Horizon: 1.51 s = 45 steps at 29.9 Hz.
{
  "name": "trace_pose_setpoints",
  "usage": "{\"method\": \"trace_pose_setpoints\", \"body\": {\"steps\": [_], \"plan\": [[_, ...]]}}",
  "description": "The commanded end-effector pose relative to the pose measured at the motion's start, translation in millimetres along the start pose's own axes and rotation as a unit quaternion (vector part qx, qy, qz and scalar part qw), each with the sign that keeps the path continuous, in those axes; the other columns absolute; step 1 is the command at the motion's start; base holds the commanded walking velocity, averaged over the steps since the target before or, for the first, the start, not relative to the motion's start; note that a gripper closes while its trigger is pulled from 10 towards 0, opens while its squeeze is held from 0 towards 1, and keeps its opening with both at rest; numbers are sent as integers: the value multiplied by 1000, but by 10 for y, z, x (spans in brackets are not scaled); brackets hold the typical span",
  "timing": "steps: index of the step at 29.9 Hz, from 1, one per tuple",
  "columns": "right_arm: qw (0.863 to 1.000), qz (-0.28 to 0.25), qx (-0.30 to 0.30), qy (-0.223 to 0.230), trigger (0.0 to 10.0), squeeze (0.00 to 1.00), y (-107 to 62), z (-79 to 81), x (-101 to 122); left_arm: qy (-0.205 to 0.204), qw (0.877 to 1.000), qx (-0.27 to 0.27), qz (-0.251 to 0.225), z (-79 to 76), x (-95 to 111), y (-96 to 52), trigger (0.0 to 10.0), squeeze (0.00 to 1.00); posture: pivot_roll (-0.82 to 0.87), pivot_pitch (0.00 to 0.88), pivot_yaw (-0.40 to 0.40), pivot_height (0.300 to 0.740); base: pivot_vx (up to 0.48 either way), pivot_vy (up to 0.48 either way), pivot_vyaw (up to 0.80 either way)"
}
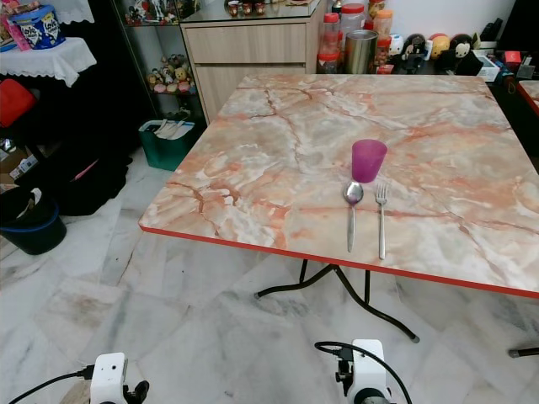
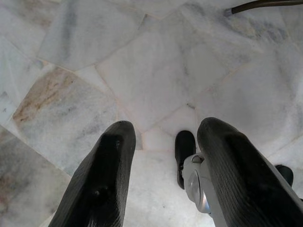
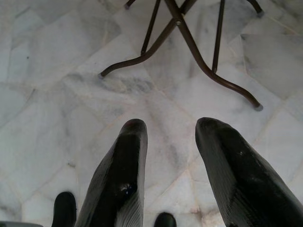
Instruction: Setting the table
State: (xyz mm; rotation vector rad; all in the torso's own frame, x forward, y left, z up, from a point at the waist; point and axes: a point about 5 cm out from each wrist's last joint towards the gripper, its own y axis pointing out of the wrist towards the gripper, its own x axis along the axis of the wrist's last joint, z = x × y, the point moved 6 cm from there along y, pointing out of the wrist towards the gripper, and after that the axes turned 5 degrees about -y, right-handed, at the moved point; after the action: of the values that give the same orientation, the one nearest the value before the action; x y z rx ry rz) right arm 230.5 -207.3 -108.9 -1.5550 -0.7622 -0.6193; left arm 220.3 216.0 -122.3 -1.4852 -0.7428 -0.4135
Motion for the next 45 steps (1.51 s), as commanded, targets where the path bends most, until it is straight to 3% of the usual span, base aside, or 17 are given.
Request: {"method": "trace_pose_setpoints", "body": {"steps": [1, 14, 25, 30, 35, 37, 45], "plan": [[1000, -5, 9, -12, 10000, 0, 4, 26, 26, -4, 1000, 7, 2, 34, -21, -9, 10000, 0, 84, 0, 80, 740, 0, 0, 0], [995, -64, 42, -56, 10000, 0, 5, 153, 244, -2, 1000, 2, 3, 9, -22, -4, 10000, 0, 59, 0, 88, 740, 0, 0, 0], [980, -175, 51, -84, 10000, 0, -117, 250, 602, 9, 1000, -3, 7, 4, -22, -3, 10000, 0, 34, 0, 96, 740, 0, 0, 0], [964, -242, 53, -98, 10000, 0, -246, 277, 897, 15, 1000, -5, 8, 10, -28, -6, 10000, 0, 27, 0, 95, 740, 0, 0, 0], [962, -250, 51, -98, 10000, 0, -268, 278, 943, 15, 1000, -4, 8, 13, -27, -6, 10000, 0, 27, 0, 95, 740, 0, 0, 0], [944, -311, 49, -97, 10000, 0, -342, 337, 1396, 14, 1000, -4, 6, 0, -13, 0, 10000, 0, 20, 0, 91, 740, 0, 0, 0], [923, -368, 63, -91, 10000, 0, -469, 505, 1863, 9, 1000, -2, 8, -11, -48, -8, 10000, 0, 28, 0, 87, 740, 0, 0, 0]]}}
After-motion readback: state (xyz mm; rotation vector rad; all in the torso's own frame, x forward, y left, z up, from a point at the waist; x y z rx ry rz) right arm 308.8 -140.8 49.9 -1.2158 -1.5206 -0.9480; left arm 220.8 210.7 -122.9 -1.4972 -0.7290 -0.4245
